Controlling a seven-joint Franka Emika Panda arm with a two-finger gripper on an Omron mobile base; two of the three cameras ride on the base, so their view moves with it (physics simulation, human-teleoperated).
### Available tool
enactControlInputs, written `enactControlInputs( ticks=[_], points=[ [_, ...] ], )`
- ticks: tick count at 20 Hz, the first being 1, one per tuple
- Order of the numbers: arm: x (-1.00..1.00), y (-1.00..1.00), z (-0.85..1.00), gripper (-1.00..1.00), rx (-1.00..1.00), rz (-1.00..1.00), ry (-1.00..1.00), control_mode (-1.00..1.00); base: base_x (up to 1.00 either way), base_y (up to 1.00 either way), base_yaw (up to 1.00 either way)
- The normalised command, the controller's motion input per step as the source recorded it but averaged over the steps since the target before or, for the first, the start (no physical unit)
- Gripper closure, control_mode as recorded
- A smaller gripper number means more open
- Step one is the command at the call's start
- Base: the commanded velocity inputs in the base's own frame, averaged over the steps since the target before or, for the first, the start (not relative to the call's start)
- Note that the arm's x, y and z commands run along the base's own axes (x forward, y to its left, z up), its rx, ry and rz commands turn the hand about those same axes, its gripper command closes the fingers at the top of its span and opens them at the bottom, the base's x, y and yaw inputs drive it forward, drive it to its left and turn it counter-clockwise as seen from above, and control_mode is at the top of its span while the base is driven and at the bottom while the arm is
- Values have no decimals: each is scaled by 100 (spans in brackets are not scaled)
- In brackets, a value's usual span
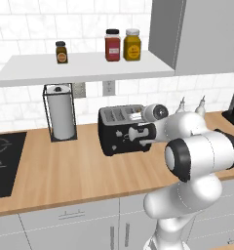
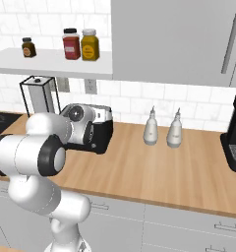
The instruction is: Start the toaster. Once the lever pops up, take the bread to the plate on the dining counter.
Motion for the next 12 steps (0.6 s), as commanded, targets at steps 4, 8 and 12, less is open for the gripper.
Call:
enactControlInputs(
  ticks=[4,8,12],
  points=[
    [0,0,0,-100,0,0,0,-100,0,0,0],
    [0,0,0,-100,0,0,0,-100,0,0,0],
    [0,0,0,-100,0,0,0,-100,0,0,0]
  ],
)
